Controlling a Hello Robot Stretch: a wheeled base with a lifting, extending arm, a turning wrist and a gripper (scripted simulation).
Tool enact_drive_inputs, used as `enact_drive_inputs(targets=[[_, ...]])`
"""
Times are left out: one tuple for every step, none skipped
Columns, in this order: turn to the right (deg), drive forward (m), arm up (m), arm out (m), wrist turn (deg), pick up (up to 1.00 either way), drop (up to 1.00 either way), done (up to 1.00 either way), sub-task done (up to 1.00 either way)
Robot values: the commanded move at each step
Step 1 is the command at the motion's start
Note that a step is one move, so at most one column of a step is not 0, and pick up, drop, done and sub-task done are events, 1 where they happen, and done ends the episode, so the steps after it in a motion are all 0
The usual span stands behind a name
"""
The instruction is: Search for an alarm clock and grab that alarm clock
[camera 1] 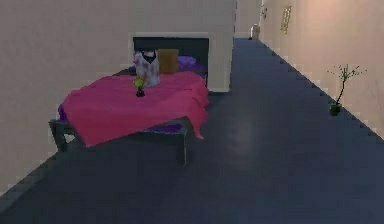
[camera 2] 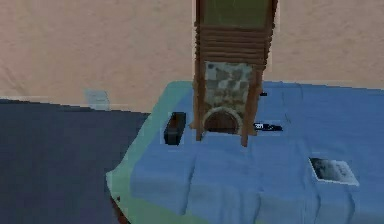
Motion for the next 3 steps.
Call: enact_drive_inputs(targets=[[45.0,0.0,0.0,0.0,0.0,0.0,0.0,0.0,0.0],[45.0,0.0,0.0,0.0,0.0,0.0,0.0,0.0,0.0],[0.0,0.35,0.0,0.0,0.0,0.0,0.0,0.0,0.0]])
